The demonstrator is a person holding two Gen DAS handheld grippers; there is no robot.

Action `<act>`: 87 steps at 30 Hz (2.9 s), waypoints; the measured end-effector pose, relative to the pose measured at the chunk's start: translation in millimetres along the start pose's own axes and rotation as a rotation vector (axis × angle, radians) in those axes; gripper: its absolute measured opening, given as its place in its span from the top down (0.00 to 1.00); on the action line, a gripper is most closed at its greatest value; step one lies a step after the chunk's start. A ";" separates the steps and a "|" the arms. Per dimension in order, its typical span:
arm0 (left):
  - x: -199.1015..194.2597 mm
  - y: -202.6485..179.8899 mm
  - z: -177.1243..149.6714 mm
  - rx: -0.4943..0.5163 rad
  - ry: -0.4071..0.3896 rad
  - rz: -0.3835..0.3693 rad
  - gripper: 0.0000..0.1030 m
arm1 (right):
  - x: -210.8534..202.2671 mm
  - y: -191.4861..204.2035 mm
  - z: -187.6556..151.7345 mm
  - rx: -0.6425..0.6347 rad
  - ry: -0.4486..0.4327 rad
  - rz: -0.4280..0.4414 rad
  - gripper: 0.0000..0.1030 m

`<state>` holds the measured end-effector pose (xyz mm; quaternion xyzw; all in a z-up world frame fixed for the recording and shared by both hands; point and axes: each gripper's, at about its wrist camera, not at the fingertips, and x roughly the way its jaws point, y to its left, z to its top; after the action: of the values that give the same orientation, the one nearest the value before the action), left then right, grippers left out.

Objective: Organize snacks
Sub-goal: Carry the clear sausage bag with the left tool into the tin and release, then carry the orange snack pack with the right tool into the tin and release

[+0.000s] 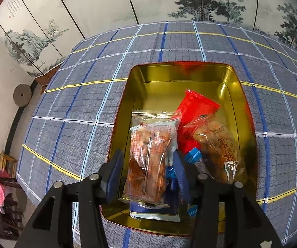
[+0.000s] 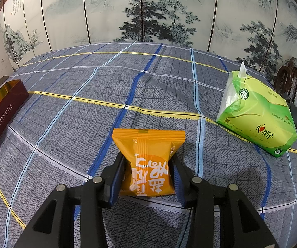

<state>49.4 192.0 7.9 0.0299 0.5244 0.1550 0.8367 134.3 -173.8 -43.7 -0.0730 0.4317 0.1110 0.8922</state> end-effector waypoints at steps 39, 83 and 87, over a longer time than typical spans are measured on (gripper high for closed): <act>-31.0 13.0 -16.4 -0.085 -0.067 -0.047 0.32 | -6.7 22.2 5.9 0.059 0.051 -0.138 0.60; -36.7 91.4 -68.9 -0.235 -0.033 -0.021 0.21 | -75.8 315.1 56.4 -0.245 -0.017 0.395 0.60; -35.5 99.8 -73.1 -0.249 -0.025 -0.013 0.20 | -72.2 327.4 58.7 -0.255 -0.011 0.404 0.60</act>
<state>-52.4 268.3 27.1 -0.0756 0.4908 0.2132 0.8414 49.6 145.6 38.0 -0.0968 0.4150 0.3413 0.8378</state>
